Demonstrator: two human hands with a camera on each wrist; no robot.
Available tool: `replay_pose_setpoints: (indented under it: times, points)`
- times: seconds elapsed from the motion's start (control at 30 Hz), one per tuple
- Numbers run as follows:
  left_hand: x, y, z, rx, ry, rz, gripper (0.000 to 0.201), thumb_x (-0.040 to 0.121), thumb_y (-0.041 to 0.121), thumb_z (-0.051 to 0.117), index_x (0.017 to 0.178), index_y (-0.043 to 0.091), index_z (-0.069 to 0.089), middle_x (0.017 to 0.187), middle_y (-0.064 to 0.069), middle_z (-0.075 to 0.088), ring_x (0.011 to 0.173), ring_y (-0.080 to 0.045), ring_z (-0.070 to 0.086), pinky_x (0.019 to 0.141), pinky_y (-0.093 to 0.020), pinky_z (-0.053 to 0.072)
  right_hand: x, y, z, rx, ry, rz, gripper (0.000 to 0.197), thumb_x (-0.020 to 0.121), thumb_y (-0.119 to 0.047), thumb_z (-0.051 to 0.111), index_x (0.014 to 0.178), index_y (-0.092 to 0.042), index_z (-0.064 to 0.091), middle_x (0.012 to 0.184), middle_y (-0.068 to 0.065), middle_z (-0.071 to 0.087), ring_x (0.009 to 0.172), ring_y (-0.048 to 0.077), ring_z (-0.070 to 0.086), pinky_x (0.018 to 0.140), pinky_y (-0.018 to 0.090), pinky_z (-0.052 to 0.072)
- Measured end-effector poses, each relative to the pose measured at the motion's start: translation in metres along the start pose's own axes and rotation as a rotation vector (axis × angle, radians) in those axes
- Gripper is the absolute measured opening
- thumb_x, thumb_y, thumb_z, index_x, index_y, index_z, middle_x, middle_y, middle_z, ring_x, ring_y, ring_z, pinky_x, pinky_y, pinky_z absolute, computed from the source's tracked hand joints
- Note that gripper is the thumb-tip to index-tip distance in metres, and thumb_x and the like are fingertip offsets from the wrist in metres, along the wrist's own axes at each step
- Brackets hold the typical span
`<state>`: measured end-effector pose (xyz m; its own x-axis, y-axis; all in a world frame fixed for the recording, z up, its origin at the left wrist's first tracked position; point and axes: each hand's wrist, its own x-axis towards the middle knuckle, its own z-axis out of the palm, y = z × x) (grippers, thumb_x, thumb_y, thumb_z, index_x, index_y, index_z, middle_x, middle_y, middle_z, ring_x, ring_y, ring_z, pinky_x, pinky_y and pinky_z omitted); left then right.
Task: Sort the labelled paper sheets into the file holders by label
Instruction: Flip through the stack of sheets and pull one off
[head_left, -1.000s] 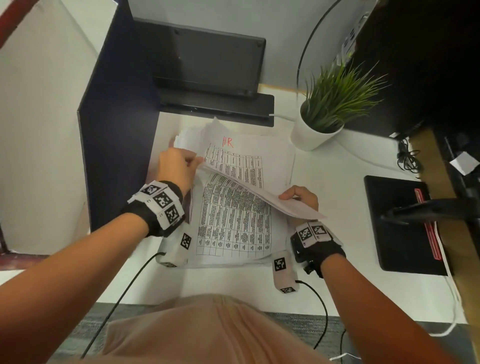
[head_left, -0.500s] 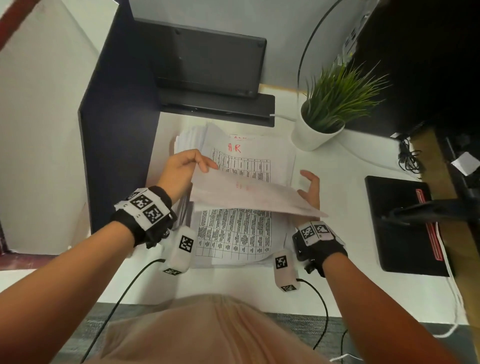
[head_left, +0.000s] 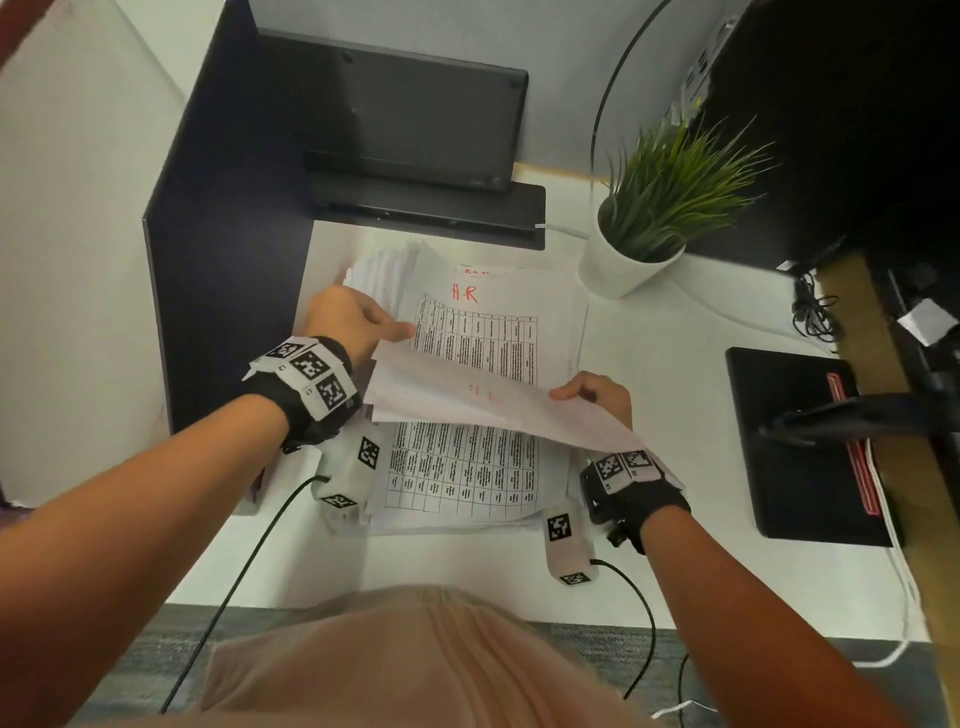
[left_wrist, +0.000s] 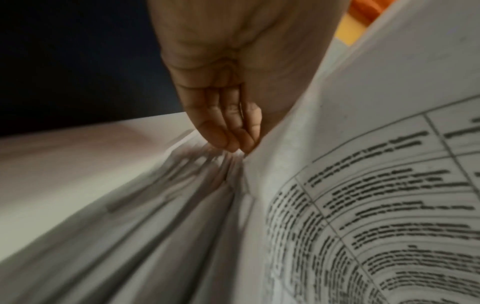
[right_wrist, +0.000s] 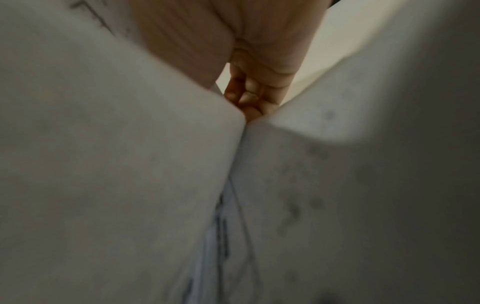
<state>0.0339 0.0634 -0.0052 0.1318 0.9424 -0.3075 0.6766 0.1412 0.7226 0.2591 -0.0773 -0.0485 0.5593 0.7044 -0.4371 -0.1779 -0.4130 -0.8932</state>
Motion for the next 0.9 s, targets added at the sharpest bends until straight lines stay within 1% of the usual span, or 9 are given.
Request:
replay_pose_setpoints:
  times: [0.13,0.2,0.3,0.37,0.5,0.6,0.73,0.8,0.9]
  points:
    - [-0.002,0.000,0.001,0.093,0.004,0.088,0.013,0.082,0.003,0.066,0.092,-0.004,0.070,0.091,-0.017,0.068,0.088,-0.027,0.063,0.084,-0.030,0.049,-0.001,0.002,0.003,-0.353,0.043,-0.227,0.018,0.069,-0.004,0.078,0.063,-0.011,0.062,0.073,-0.001,0.055,0.062,0.006,0.049,0.057,0.006,0.040]
    - [-0.006,-0.002,0.003,0.149,0.074,0.176,0.018,0.084,-0.003,0.056,0.095,-0.004,0.071,0.094,-0.018,0.069,0.088,-0.030,0.063,0.079,-0.030,0.047,0.002,0.005,0.002,-0.426,0.032,-0.205,0.023,0.068,-0.018,0.082,0.074,-0.006,0.063,0.083,0.004,0.058,0.068,0.013,0.052,0.055,0.001,0.039]
    - [-0.015,-0.004,0.004,0.072,0.210,0.364,0.019,0.084,-0.003,0.056,0.092,0.002,0.073,0.093,-0.015,0.068,0.070,-0.016,0.055,0.068,-0.016,0.041,-0.001,0.005,0.001,-0.361,0.030,-0.184,0.021,0.069,-0.008,0.079,0.072,0.000,0.060,0.082,0.019,0.059,0.072,0.024,0.055,0.063,0.022,0.047]
    - [-0.021,-0.007,0.006,-0.051,0.192,0.410,0.022,0.084,-0.004,0.057,0.092,0.009,0.072,0.093,-0.008,0.067,0.068,-0.007,0.054,0.067,-0.008,0.043,-0.004,0.001,0.001,-0.300,0.045,-0.188,0.026,0.071,0.013,0.068,0.060,-0.006,0.054,0.070,0.014,0.053,0.062,0.018,0.046,0.058,0.021,0.040]
    - [-0.030,-0.011,0.008,-0.416,-0.046,0.253,0.037,0.086,-0.016,0.045,0.075,0.016,0.060,0.095,-0.005,0.067,0.096,-0.016,0.063,0.097,-0.035,0.047,0.004,0.000,0.000,-0.002,0.096,0.002,0.038,0.072,0.020,0.044,0.046,-0.007,0.040,0.044,-0.002,0.044,0.049,0.014,0.037,0.047,0.020,0.032]
    - [-0.032,-0.010,0.005,-0.456,-0.106,0.210,0.038,0.085,-0.021,0.040,0.070,0.010,0.055,0.096,-0.013,0.067,0.101,-0.026,0.063,0.099,-0.043,0.046,0.003,0.002,0.001,-0.155,0.072,-0.052,0.022,0.080,0.005,0.062,0.072,-0.012,0.050,0.061,-0.003,0.048,0.052,0.006,0.045,0.053,0.019,0.035]
    - [-0.032,-0.003,-0.001,-0.499,-0.176,0.209,0.042,0.079,-0.026,0.030,0.060,0.009,0.045,0.082,-0.014,0.064,0.099,-0.032,0.061,0.097,-0.035,0.047,0.002,0.007,0.001,-0.174,0.038,-0.182,0.067,0.065,0.002,0.080,0.119,-0.012,0.044,0.106,0.001,0.061,0.090,0.009,0.057,0.069,0.003,0.046]
    - [-0.031,0.001,-0.002,-0.514,-0.198,0.195,0.044,0.077,-0.027,0.027,0.058,0.009,0.044,0.075,-0.015,0.063,0.095,-0.032,0.062,0.093,-0.029,0.049,0.002,0.006,0.002,-0.193,0.027,-0.175,0.064,0.067,0.000,0.080,0.123,-0.007,0.051,0.113,0.005,0.061,0.098,0.012,0.056,0.060,-0.007,0.038]
    - [-0.028,0.007,-0.004,-0.512,-0.218,0.179,0.043,0.077,-0.026,0.026,0.058,0.007,0.047,0.061,-0.011,0.062,0.085,-0.024,0.064,0.085,-0.019,0.051,0.003,0.011,0.003,-0.228,0.073,-0.136,0.041,0.068,-0.007,0.080,0.105,-0.001,0.063,0.108,0.014,0.067,0.075,0.005,0.057,0.049,-0.005,0.036]
